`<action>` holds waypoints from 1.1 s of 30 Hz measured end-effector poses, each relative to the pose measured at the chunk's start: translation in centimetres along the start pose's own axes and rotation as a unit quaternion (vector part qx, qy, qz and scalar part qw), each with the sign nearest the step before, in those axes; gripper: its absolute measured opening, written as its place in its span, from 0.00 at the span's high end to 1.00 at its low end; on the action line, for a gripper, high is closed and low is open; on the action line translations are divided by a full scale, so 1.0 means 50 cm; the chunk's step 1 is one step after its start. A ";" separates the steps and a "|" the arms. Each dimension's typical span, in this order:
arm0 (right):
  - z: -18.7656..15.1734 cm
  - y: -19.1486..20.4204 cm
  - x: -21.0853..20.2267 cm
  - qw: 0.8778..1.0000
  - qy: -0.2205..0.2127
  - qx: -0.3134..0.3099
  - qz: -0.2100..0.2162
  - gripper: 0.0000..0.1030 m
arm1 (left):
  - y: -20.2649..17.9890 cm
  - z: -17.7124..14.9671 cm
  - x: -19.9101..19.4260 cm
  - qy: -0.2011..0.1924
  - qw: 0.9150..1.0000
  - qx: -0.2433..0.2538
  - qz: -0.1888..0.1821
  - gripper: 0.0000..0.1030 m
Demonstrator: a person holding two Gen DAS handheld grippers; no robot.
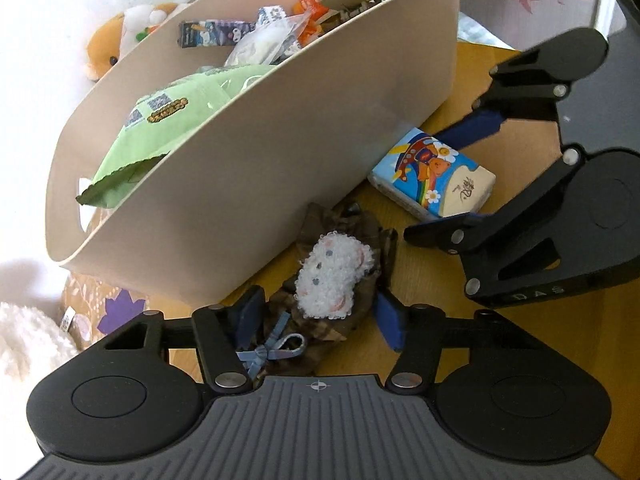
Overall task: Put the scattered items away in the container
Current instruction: 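Grasp the brown bow headband with the left tool while the right tool grasps the cartoon tissue pack, then carry the headband and cartoon tissue pack over the basket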
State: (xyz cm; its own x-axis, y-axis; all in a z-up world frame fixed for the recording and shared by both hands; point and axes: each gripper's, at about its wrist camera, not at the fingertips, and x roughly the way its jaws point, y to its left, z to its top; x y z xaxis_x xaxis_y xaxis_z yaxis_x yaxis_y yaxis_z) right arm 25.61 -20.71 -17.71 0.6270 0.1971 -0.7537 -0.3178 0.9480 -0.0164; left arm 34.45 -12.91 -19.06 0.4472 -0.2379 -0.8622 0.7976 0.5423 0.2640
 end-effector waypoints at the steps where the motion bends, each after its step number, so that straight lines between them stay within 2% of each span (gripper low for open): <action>1: -0.001 -0.002 -0.001 1.000 0.001 0.002 0.004 0.40 | 0.005 0.001 0.001 0.004 1.000 -0.009 -0.004 0.49; 2: -0.001 -0.005 -0.001 1.000 0.002 0.003 0.010 0.43 | 0.008 0.002 0.002 0.007 1.000 -0.015 -0.006 0.55; 6: -0.008 -0.008 -0.007 1.000 0.006 -0.002 0.020 0.49 | 0.014 0.001 0.001 0.015 1.000 -0.022 -0.010 0.58; 8: -0.012 -0.011 -0.012 1.000 0.007 -0.006 0.026 0.58 | 0.018 -0.001 -0.002 0.016 0.999 -0.029 -0.018 0.60; 14: -0.027 -0.022 -0.025 0.999 0.016 -0.014 0.047 0.58 | 0.020 -0.012 -0.012 0.021 0.998 -0.052 -0.022 0.61; 18: -0.038 -0.032 -0.053 0.998 0.013 -0.015 0.059 0.58 | 0.029 -0.023 -0.026 0.022 0.996 -0.089 -0.020 0.62; 19: -0.029 -0.044 -0.055 0.998 0.011 -0.018 0.063 0.58 | 0.031 -0.025 -0.031 0.021 0.995 -0.096 -0.020 0.68; 28: -0.006 -0.074 -0.117 0.994 -0.023 -0.061 0.086 0.58 | 0.034 -0.037 -0.073 0.025 0.991 -0.127 -0.011 0.68; 33: 0.014 -0.101 -0.156 0.992 -0.043 -0.066 0.097 0.58 | 0.042 -0.033 -0.108 0.007 0.988 -0.154 -0.007 0.68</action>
State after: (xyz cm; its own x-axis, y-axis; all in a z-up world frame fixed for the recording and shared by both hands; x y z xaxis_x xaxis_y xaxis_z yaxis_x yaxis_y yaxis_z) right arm 22.83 -26.88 -11.29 0.6012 0.3987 -0.6925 -0.5248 0.8505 0.0340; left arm 33.07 -9.17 -14.56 0.4302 -0.2366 -0.8712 0.6417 0.7589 0.1108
